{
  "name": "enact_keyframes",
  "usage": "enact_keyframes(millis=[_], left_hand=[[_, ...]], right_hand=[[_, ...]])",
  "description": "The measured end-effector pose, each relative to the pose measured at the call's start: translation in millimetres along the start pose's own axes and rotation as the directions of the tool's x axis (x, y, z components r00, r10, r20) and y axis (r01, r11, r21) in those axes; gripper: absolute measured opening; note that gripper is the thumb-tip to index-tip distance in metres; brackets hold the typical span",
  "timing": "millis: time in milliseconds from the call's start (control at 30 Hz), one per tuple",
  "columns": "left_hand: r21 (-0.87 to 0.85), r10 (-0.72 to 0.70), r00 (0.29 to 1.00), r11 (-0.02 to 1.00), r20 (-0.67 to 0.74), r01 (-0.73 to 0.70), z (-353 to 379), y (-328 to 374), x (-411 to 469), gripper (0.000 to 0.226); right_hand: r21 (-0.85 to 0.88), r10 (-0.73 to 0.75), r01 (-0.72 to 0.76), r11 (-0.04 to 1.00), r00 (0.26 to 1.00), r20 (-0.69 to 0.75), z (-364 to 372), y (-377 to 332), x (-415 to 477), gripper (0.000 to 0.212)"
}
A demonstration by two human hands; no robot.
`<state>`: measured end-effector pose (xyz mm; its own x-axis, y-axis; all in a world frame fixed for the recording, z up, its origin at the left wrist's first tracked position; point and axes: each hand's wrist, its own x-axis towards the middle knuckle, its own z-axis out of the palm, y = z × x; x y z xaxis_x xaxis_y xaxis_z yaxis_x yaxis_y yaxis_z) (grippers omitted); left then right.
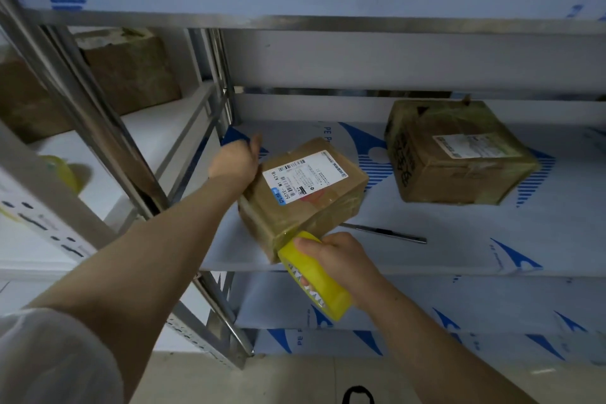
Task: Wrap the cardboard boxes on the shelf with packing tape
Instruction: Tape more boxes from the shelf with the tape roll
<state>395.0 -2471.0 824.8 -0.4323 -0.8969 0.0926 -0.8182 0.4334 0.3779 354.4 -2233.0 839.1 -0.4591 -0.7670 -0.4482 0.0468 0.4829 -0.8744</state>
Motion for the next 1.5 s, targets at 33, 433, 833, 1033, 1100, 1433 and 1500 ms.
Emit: enact_keyframes(millis=[33,433,833,1033,1100,1433,1500], left_hand=[[0.053,0.001,1.0,0.999,-0.02,0.0,3.5,-6.3,-2.7,0.041],[0.229,0.021,0.848,0.959,0.529,-0.166,-12.3,31.6,-68.1,0.149],[-0.337,0.08,0.763,0.923,0.641,0.187,-64.1,22.5,-37.6,0.036],[-0.865,-0.171,0.962,0.426,0.212,0.266,-46.4,2.1,-46.8,0.033],[-0.929,-0.205,0.949,0.235,0.239,0.284,-32.9,-6.5,-54.7,0.034],[-0.958,-0.264,0.921,-0.074,0.287,0.278,-16.8,3.8,-47.4,0.025],[-0.958,-0.246,0.927,-0.033,0.285,0.286,-13.8,3.0,-47.2,0.021]], right_hand=[[-0.003,0.002,-0.002,1.0,1.0,0.0,0.7,0.2,0.5,0.03],[0.07,0.005,-0.008,0.998,0.999,0.05,1.1,-3.8,-2.9,0.017],[0.035,-0.274,0.272,0.962,0.941,0.2,-46.7,-85.6,-17.7,0.047],[0.016,-0.304,0.307,0.952,0.949,-0.087,-0.8,-132.3,28.9,0.06],[0.01,-0.32,0.323,0.946,0.941,-0.11,13.4,-140.1,38.8,0.054],[0.104,-0.282,0.299,0.949,0.948,-0.147,20.5,-127.9,39.2,0.037],[0.153,-0.291,0.344,0.927,0.912,-0.288,23.8,-128.0,40.1,0.038]])
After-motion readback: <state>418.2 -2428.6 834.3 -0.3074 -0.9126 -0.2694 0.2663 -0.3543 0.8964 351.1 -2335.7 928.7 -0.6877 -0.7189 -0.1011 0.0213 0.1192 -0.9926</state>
